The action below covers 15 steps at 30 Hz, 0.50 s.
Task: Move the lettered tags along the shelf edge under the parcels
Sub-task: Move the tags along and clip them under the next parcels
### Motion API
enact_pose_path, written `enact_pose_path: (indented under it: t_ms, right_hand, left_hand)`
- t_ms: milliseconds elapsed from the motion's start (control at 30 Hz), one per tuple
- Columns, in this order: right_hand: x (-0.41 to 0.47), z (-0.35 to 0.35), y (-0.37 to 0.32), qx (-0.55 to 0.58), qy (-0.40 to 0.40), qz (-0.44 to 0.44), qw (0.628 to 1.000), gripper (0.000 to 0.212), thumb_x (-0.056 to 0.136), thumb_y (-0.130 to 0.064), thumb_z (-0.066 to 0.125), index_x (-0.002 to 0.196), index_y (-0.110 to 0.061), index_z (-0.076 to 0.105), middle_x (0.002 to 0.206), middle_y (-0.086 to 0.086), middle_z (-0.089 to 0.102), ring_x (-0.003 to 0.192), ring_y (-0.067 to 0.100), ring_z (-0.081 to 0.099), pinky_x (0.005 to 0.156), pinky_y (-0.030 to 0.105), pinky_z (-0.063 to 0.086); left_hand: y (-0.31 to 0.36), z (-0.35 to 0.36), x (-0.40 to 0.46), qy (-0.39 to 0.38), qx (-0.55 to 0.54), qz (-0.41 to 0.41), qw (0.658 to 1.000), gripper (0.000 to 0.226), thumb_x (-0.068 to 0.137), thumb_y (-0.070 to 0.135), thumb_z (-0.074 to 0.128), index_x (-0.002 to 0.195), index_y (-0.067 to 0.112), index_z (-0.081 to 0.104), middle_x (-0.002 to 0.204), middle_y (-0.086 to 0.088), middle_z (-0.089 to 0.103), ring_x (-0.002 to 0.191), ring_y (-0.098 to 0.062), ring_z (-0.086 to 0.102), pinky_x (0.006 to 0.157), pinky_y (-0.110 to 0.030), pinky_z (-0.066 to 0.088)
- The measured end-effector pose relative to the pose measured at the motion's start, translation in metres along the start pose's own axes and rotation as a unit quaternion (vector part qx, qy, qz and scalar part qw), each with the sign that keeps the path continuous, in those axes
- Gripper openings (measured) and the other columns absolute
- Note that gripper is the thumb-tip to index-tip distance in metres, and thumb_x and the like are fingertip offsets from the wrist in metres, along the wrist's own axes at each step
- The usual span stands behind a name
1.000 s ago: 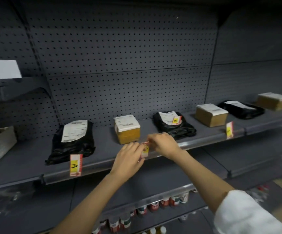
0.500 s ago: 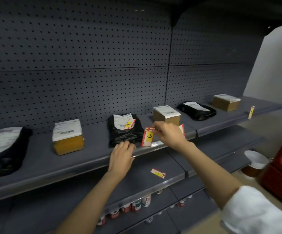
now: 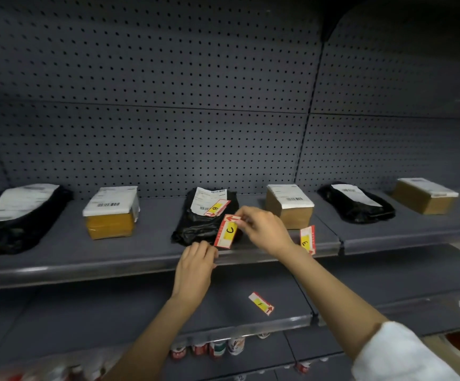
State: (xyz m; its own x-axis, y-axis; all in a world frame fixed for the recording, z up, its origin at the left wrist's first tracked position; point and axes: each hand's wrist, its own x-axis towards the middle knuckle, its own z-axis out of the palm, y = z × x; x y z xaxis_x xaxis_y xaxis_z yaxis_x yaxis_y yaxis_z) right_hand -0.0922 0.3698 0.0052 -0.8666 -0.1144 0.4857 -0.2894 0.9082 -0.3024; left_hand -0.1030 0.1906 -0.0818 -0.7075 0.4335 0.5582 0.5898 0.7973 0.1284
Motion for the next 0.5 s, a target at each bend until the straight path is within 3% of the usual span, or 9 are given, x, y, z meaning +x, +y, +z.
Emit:
enact_pose_path:
  t_ms: [133,333,433,500]
  right_hand:
    - [0.000,0.012,0.004,-0.002,-0.015,-0.015,1.000,0.013,0.090,-0.030,0.055,0.101,-0.023,0.059,0.103,-0.002,0.069,0.093,0.021,0.064,0.070,0.031,0.047]
    - [-0.003,0.022,0.017,-0.029,-0.106,-0.040,0.993,0.022,0.091,-0.041,0.052,0.100,-0.024,0.063,0.101,0.000,0.070,0.093,0.022,0.064,0.072,0.034,0.048]
    - [0.013,0.008,0.021,0.004,-0.068,-0.018,0.998,0.031,0.088,-0.055,0.048,0.092,-0.029,0.065,0.092,-0.005,0.070,0.082,0.015,0.063,0.067,0.031,0.047]
    - [0.027,0.001,0.022,0.012,-0.037,0.013,0.999,0.028,0.089,-0.052,0.048,0.093,-0.029,0.065,0.089,-0.004,0.072,0.082,0.016,0.064,0.068,0.032,0.050]
  left_hand:
    - [0.002,-0.004,-0.005,-0.004,-0.026,-0.024,0.999,0.028,0.063,0.006,0.080,0.081,0.013,0.060,0.081,-0.004,0.059,0.076,-0.024,0.056,0.070,-0.035,0.049]
    - [-0.013,-0.016,-0.001,0.003,-0.059,-0.034,0.998,0.012,0.077,0.019,0.073,0.086,0.015,0.067,0.085,-0.002,0.061,0.082,-0.022,0.056,0.073,-0.033,0.046]
    - [-0.024,-0.028,0.014,0.037,-0.055,-0.035,0.997,0.019,0.082,0.024,0.068,0.099,0.020,0.063,0.093,0.002,0.061,0.088,-0.015,0.054,0.076,-0.027,0.041]
    - [-0.034,-0.039,0.028,0.056,-0.041,-0.046,0.997,0.024,0.081,0.024,0.068,0.103,0.021,0.060,0.096,0.002,0.063,0.090,-0.016,0.055,0.078,-0.028,0.041]
